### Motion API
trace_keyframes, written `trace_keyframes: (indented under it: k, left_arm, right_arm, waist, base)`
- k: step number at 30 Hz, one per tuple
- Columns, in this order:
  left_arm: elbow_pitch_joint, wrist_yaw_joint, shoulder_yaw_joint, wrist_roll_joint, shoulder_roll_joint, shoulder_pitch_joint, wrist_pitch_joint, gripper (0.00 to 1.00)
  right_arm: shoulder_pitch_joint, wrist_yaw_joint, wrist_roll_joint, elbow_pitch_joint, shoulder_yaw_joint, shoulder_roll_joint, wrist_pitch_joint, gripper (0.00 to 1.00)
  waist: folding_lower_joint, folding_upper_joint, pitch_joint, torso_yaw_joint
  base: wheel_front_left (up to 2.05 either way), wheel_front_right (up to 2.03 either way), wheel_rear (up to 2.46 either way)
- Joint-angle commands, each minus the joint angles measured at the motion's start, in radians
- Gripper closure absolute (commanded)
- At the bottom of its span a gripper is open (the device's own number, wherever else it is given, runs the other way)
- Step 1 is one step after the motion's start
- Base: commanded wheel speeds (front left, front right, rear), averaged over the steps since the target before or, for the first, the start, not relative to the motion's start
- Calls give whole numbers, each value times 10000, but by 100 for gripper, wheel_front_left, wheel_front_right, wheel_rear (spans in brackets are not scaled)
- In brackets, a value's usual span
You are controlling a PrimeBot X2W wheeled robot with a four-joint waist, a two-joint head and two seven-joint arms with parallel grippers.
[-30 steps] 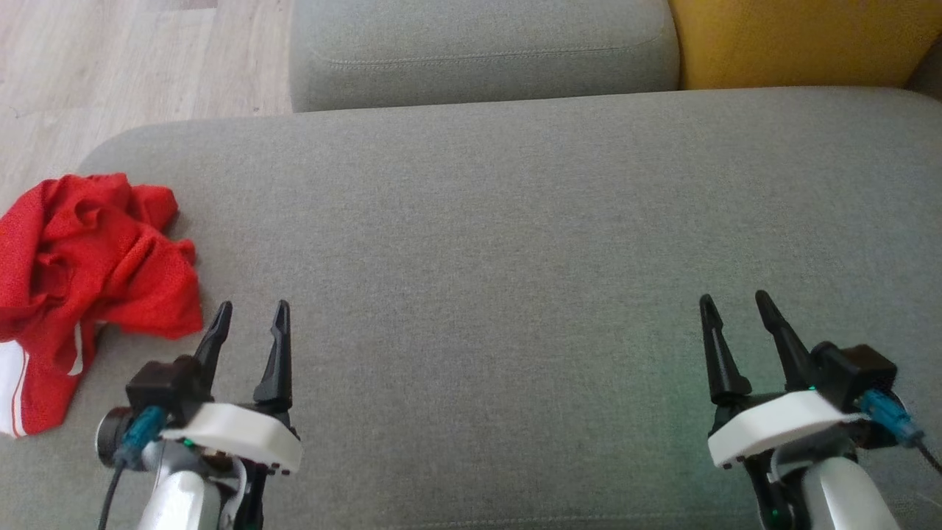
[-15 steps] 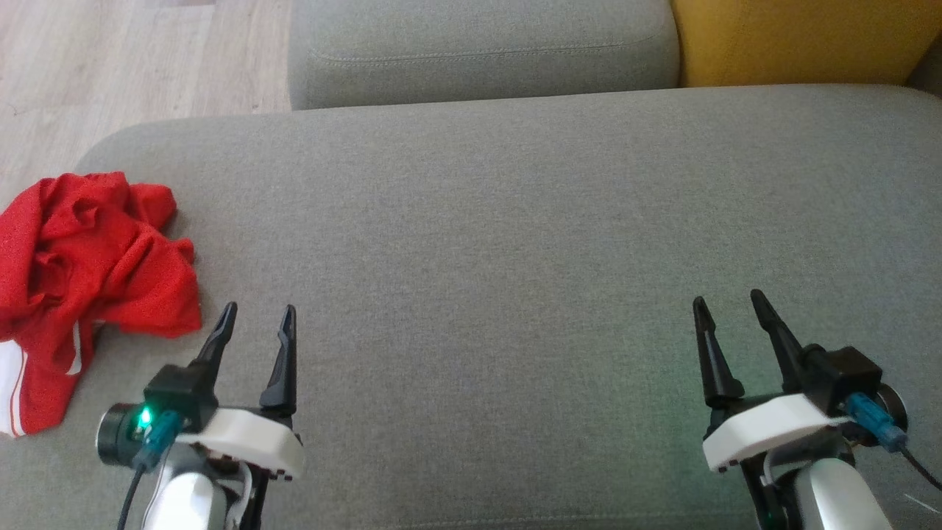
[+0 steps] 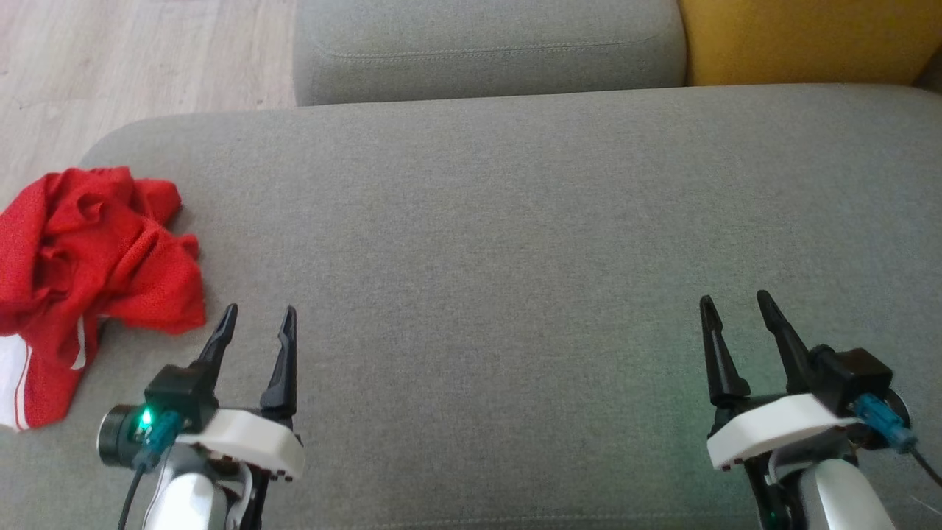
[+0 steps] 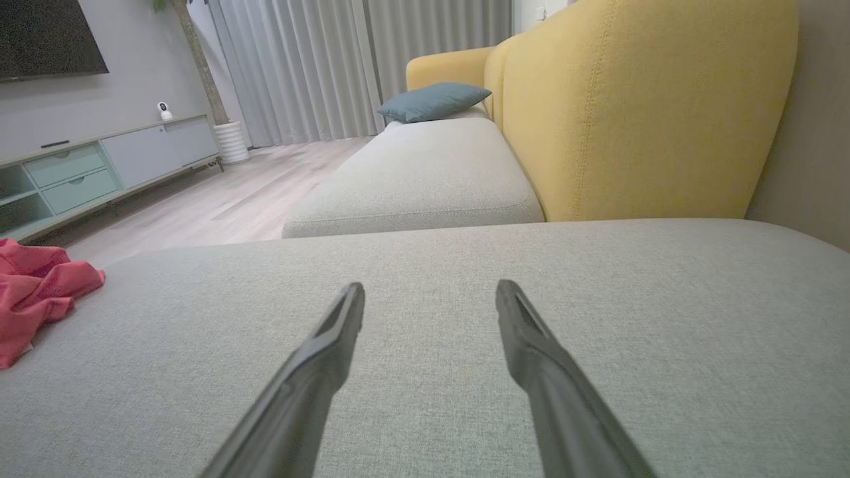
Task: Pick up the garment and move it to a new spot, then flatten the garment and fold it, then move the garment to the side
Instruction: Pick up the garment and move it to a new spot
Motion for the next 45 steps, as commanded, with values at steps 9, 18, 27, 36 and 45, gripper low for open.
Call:
trace_keyframes:
  k: [9,18,27,36,45]
  left_arm:
    - [-346,53,466,-11,20,-864,-122,0]
    - [-439,142,703,-23,10,-921,-122,0]
    - [-544,168,1067,-76,25,-823,-122,0]
    - [-681,157,1242,-66,-68,-777,-122,0]
    - [-766,153,1516,-145,-165,-1291,-122,0]
  right_arm:
    - [-386,40,204,-509,326,-21,-102,0]
    - [-471,40,224,-898,719,-21,115,0]
    - [-537,40,210,-1249,1007,-21,320,0]
    - [-511,40,160,-1430,999,-20,427,0]
    - [-779,40,38,-1864,988,-147,755,0]
  waist:
    - [0,-1,81,867]
    - [0,-1,159,2407]
    - [0,-1,238,3713]
    - [0,-1,343,4003]
    - [0,-1,1083,3895]
  base:
    - [0,0,0]
    - [0,0,0]
    - [0,0,0]
    - [0,0,0]
    - [0,0,0]
